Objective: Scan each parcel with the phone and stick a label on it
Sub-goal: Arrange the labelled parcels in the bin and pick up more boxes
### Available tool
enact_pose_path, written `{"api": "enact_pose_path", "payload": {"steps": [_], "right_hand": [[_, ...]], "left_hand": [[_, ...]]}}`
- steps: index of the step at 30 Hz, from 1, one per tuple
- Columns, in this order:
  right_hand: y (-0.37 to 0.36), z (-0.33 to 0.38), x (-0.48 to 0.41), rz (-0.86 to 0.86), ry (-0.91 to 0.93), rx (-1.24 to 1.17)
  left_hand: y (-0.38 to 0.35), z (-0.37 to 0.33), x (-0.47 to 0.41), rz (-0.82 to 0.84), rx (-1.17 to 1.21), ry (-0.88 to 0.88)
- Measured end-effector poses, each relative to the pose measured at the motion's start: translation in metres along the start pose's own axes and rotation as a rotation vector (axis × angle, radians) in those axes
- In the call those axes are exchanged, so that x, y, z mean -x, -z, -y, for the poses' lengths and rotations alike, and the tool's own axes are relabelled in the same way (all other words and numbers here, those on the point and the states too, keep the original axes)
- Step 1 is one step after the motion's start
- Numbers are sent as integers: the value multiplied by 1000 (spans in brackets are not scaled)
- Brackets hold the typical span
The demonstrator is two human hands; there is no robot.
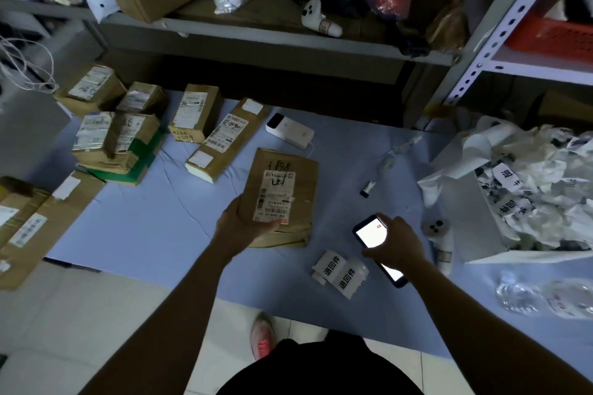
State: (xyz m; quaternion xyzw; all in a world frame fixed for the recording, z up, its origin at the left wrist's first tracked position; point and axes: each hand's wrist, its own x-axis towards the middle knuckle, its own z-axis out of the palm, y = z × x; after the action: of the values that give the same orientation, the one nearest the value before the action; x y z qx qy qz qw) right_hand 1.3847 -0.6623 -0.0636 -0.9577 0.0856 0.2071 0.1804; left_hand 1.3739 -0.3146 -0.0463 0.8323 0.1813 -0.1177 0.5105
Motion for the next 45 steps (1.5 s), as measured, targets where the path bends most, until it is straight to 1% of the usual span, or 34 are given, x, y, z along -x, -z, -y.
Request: {"api": "enact_pose_path", "payload": {"steps": [3,7,11,12,13,14,15,16,18,19,21,22,23,25,27,29,31,33,34,36,38,40,41,43,44,45], "right_hand": [[-24,-18,-7,20,-39,-16],[-42,-26,-13,10,19,22],[-42,-19,-19,-95,84,271],[-40,-14,-21,-135,109,251],[-38,-6,-23,-157,140,170],[-36,5,-23,-140,164,40],[-34,18,-24,-74,168,-83],[-33,30,-23,29,161,-149],[-37,51,-17,242,206,-96],[-40,57,-13,315,252,-51],[-46,62,-9,372,324,-47],[-45,62,-10,375,339,-83],[-41,61,-11,371,348,-120],[-30,59,-15,346,363,-196],[-18,55,-17,283,356,-338],[-3,51,-14,218,275,-547],[10,49,-12,197,182,-690],[18,48,-11,187,101,-822],[22,48,-9,180,45,-906],[27,50,-8,169,-70,-1116],[30,55,-6,184,-168,-1334],[32,58,-6,241,-239,-1493],[34,60,-5,284,-248,-1553],[40,63,0,375,-175,-1623],[42,63,4,400,-115,-1586],[44,63,7,405,-63,-1496]], "left_hand": [[-1,-2,3,-39,-44,16],[-3,-3,9,-82,-70,31],[-4,-7,15,-99,-98,35],[-4,-8,17,-102,-110,35],[-4,-9,18,-105,-128,32],[-4,-10,18,-110,-150,31],[-5,-11,19,-118,-171,30],[-5,-13,19,-126,-202,28],[-7,-17,23,-187,-357,0],[-8,-19,24,-239,-460,-46],[-10,-25,27,-318,-593,-207],[-10,-29,27,-323,-628,-280],[-11,-33,26,-313,-652,-321],[-14,-43,25,-291,-667,-327],[-21,-50,24,-302,-626,-331],[-29,-57,25,-341,-537,-368],[-39,-65,28,-382,-455,-421],[-52,-71,32,-360,-428,-475],[-60,-74,35,-302,-408,-479],[-77,-77,42,-135,-335,-430],[-95,-76,48,23,-205,-334],[-112,-77,55,173,-43,-238],[-119,-76,57,215,39,-215],[-126,-76,56,211,174,-230],[-126,-77,54,174,228,-233],[-123,-81,50,122,277,-224]]}}
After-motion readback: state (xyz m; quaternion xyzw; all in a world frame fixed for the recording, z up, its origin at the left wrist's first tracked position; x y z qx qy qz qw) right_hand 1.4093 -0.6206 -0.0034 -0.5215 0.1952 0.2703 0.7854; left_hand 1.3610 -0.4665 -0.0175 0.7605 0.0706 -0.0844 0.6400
